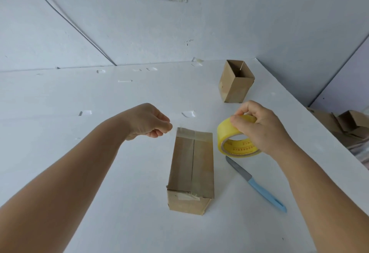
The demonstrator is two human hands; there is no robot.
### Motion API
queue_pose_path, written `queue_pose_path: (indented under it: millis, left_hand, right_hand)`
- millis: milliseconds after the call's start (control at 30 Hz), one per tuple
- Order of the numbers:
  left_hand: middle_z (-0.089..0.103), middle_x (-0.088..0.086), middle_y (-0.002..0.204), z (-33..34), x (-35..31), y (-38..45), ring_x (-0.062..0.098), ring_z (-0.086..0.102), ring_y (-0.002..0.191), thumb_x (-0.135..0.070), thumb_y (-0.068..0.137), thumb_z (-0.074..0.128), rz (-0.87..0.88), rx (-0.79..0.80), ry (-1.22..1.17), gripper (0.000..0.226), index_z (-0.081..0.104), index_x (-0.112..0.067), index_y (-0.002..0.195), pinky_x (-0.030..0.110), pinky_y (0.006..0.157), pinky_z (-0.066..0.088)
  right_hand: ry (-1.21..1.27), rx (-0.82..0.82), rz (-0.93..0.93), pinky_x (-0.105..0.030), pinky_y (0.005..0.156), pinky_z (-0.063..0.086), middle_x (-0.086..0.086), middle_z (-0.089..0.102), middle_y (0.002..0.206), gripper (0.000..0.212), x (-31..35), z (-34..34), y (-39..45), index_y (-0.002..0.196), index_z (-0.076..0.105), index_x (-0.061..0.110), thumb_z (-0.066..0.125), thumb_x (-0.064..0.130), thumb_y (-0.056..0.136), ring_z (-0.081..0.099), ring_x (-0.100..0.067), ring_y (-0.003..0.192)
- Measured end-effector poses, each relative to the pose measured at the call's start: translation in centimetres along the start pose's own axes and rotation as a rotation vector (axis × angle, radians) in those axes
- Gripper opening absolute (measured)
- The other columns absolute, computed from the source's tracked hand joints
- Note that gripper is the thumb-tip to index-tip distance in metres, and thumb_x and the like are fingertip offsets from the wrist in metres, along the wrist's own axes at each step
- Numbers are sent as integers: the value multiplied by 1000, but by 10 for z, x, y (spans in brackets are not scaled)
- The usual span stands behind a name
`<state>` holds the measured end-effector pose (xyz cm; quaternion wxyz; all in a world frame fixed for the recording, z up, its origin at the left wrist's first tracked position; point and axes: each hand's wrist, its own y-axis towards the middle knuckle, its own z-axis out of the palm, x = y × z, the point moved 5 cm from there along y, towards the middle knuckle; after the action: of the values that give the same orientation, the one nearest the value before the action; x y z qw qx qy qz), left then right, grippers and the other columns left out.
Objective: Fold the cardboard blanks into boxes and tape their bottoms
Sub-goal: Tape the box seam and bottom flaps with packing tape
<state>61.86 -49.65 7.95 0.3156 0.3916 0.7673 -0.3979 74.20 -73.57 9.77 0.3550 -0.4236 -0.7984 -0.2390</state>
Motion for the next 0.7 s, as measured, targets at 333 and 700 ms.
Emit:
queue_pose_path:
  millis: [333, 700]
  left_hand:
    - [60, 4, 71, 1, 12, 6, 12, 57, 65, -3, 84, 67, -47, 15, -54, 22, 65, 8, 102, 19, 66, 54]
    - [58, 3, 72, 8, 24, 15, 14, 54, 68, -1, 83, 62, -38, 35, -89, 6, 65, -4, 87, 22, 70, 52]
  right_hand:
    - [31, 31, 19, -30, 68, 41, 9, 52, 88, 10, -5, 11, 1, 82, 56, 30, 62, 37, 85, 52, -13, 83]
    - [28, 36, 32, -29, 66, 42, 8, 51, 87, 10, -10, 18, -2, 84, 55, 28, 61, 35, 87, 50, -11, 80]
